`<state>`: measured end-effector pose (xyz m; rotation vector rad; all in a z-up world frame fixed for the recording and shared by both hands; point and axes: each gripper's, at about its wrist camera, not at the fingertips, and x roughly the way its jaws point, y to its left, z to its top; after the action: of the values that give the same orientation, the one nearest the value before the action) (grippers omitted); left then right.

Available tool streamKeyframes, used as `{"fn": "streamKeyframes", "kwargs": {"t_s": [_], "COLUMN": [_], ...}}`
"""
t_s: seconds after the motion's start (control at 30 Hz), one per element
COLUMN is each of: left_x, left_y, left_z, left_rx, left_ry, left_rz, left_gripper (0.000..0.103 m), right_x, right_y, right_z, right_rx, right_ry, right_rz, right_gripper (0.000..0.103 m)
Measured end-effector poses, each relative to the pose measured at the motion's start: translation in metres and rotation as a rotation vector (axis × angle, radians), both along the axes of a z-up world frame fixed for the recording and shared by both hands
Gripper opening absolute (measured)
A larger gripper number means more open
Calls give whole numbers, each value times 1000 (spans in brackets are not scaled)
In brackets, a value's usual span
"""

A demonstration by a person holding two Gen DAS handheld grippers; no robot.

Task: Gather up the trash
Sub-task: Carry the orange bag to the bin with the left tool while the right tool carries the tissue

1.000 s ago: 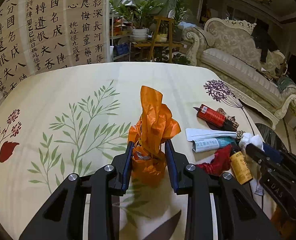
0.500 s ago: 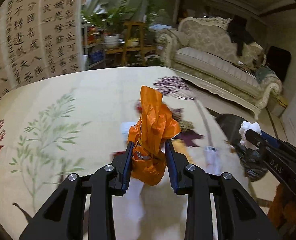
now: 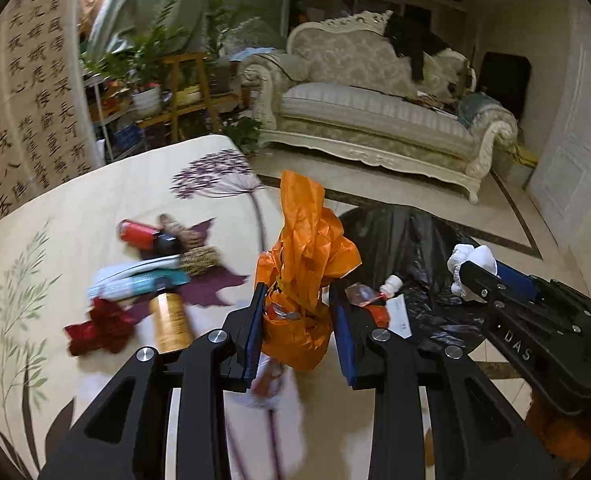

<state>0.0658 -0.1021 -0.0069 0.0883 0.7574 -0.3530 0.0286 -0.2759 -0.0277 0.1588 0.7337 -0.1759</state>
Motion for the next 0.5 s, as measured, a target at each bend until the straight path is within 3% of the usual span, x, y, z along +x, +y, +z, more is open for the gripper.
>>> {"fn": "streamKeyframes", "kwargs": {"t_s": [0.43,0.5], "left_x": [23,25], "left_y": [-48,-52], "left_z": [-22,-25], "left_rx": [70,77], "left_ry": [33,37], "left_rz": [-51,-45], "left_gripper": [32,38], "right_x": [14,15], "right_y": [-27,-29], "right_z": [-13,-14], "right_rx": [13,18], "right_ry": [13,15], "right_rz": [-31,-31], "right_gripper": [32,34]}}
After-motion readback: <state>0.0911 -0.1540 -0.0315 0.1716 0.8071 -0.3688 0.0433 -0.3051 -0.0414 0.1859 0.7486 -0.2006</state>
